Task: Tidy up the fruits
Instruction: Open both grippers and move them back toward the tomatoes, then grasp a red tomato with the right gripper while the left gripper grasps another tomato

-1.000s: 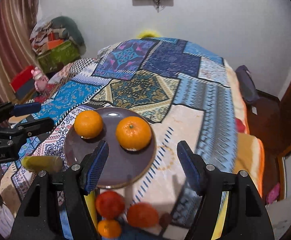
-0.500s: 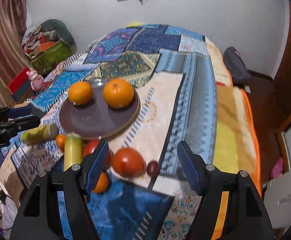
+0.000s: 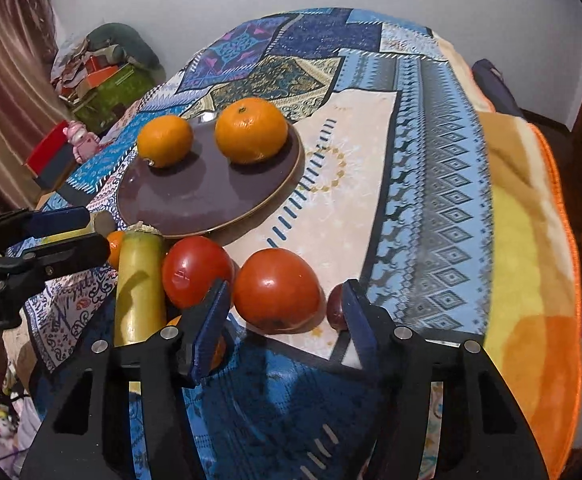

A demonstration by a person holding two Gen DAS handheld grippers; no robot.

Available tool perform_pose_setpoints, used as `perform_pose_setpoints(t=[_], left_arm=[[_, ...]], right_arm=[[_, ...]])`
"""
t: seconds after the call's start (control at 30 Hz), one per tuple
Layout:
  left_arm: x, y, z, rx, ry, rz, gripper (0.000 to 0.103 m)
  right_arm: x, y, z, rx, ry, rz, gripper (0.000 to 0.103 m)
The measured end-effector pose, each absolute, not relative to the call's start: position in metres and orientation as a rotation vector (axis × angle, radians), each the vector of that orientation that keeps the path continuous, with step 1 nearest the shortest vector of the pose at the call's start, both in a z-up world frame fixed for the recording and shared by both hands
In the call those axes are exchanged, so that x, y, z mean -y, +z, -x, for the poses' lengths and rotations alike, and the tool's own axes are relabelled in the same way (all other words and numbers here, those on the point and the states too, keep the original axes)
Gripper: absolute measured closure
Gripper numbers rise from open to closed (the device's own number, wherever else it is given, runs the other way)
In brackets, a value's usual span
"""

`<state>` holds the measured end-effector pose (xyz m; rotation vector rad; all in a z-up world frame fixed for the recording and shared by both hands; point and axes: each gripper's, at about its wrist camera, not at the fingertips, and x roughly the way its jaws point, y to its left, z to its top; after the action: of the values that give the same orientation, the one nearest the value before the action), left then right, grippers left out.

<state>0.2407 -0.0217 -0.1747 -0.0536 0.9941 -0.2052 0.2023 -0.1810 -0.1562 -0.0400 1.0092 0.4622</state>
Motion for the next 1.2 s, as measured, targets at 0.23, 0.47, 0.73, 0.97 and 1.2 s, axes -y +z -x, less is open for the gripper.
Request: perform_pose_setpoints(t=[0.23,0.47,0.73,0.97,1.2], left_arm=[[0.039,-0.177,-0.246,-0.995,-0.233,0.035,0.036],[0.062,-0.175,-0.250,-0.990,-0.274,0.004,0.047],[0.083,-0.189,-0.264,-1.039,-0.285,-0.015,0.054],[0.091,-0.203,-0.269,-1.085,-0.250,-0.064,0.054],[0.094,-0.203,-0.268,-1.109,-0.239,-0.100,0.054]], right_arm=[[0.176,-0.161,-0.206,-1.009,0.488,0.049,0.056],[0.184,-0.158,-0.201,-1.003,0.497,0.031,0.058],[0.216,-0.145,-0.194,-0.979,0.449,-0.012,0.058],[0.228,-0.136,-0.194,-0.956,0.448,-0.044,0.083],[0.221,-0.142,-0.196,-0.980,0.475,-0.044,0.084]])
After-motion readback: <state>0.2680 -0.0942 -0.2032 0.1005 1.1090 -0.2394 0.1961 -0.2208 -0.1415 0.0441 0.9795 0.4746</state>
